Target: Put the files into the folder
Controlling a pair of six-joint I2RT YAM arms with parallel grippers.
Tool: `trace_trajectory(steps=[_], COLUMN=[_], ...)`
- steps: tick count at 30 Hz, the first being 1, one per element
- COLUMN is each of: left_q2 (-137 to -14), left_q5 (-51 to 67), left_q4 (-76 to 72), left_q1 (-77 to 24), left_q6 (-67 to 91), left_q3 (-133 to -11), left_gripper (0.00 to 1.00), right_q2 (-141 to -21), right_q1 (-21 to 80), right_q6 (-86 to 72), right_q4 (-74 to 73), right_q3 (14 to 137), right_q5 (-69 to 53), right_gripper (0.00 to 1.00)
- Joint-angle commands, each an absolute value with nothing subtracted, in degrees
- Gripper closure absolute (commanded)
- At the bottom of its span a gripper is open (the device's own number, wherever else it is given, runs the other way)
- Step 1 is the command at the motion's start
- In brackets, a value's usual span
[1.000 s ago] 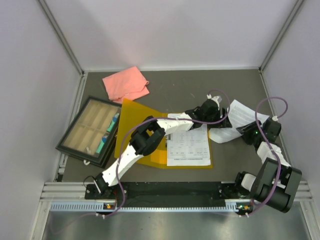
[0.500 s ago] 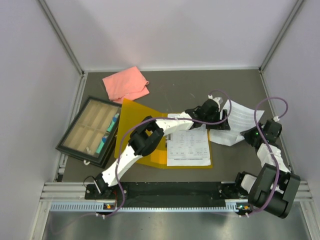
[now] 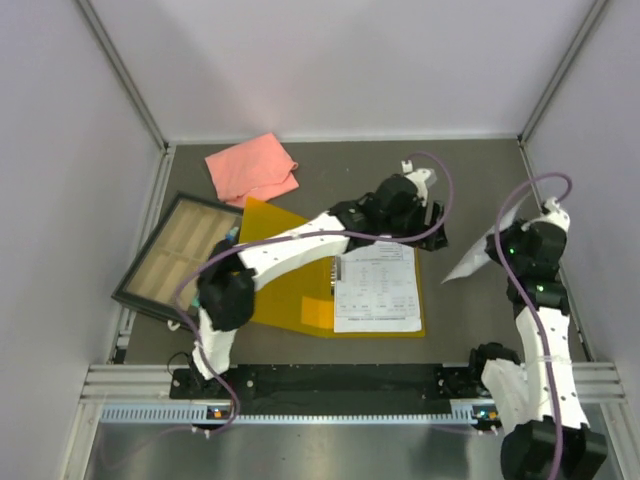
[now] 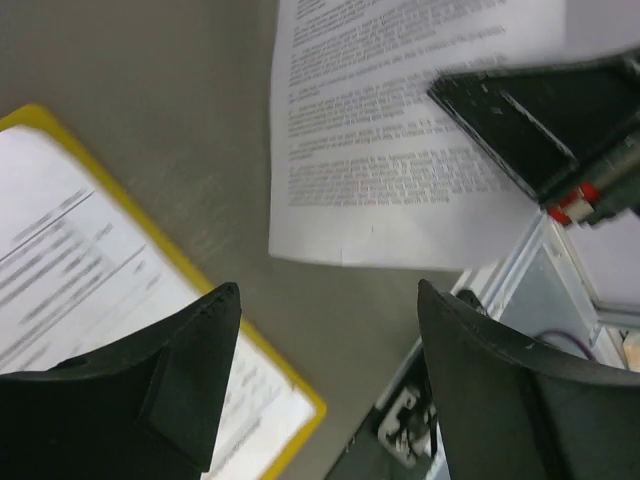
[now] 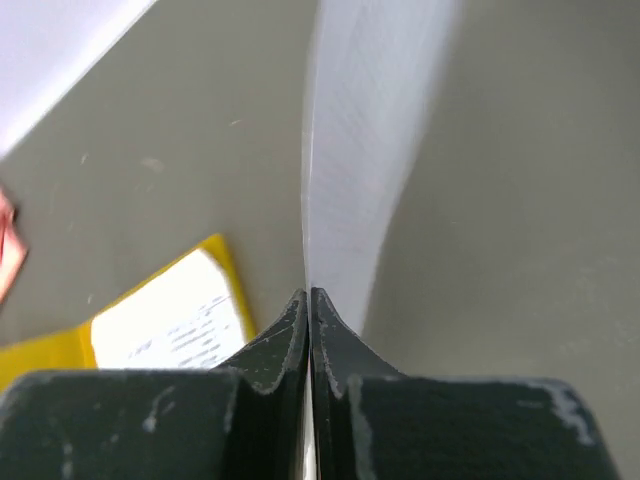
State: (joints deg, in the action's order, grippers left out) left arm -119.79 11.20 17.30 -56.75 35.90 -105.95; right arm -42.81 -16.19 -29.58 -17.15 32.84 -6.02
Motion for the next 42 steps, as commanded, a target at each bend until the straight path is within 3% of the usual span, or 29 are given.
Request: trace_trajectory(steps=[1,9,12,13,15,19,25,29,42], left_q2=[-100.40,-67.44,-60.04,-58.81,-55.99,-54.14,-58.17,-62.13,-66.45], left_q5=[1.25,-12.63,-16.68,-17.66,-20.55,-21.01,-17.33,-15.12,-12.66], left_q4=[18.55,19.77,24.86,26.27,29.87,30.15,25.05,22.59,19.60], left_q1=[-57.13,-56.95,-56.60,-56.60,-56.60,-56.60,-56.51,-56.60,-56.60], left_q6=[30.50,33.66,34.45,34.54,34.89,34.89,35.07,35.07,35.51], left_q3=[-89.36,-64.62,-61.09,-60.74,-60.65,-59.68,-57.22,-57.30,-56.87], left_gripper=[0.23,0.17,0.15,0.15,0.14,0.13,0.13,0.13,0.14], right_q2=[-41.75,-47.80,-48.78,-48.43,-47.55,-45.01,-39.82,-39.20,-43.68], right_q1=[-1.96,33.28,41.39,41.57,41.49,41.14,34.55,30.06,29.97], right_q6=[-23.91,-28.56,-34.17,-38.71,-41.39,-38.59,-37.00,-37.44,-44.82], right_q4=[-24.69,-25.06,-13.23,-8.57,-2.73,-15.45,-21.53,-21.62,-12.22], right_q3=[43.40,55.89,52.50,50.38,46.17,44.04,33.59,27.52,21.62], right_q5=[-0.18,0.71,-11.82,-20.39,-21.80,-8.91,-2.03,-1.06,-0.18], right_gripper=[1.00,1.00,1.00,1.00,1.00,1.00,1.00,1.00,1.00])
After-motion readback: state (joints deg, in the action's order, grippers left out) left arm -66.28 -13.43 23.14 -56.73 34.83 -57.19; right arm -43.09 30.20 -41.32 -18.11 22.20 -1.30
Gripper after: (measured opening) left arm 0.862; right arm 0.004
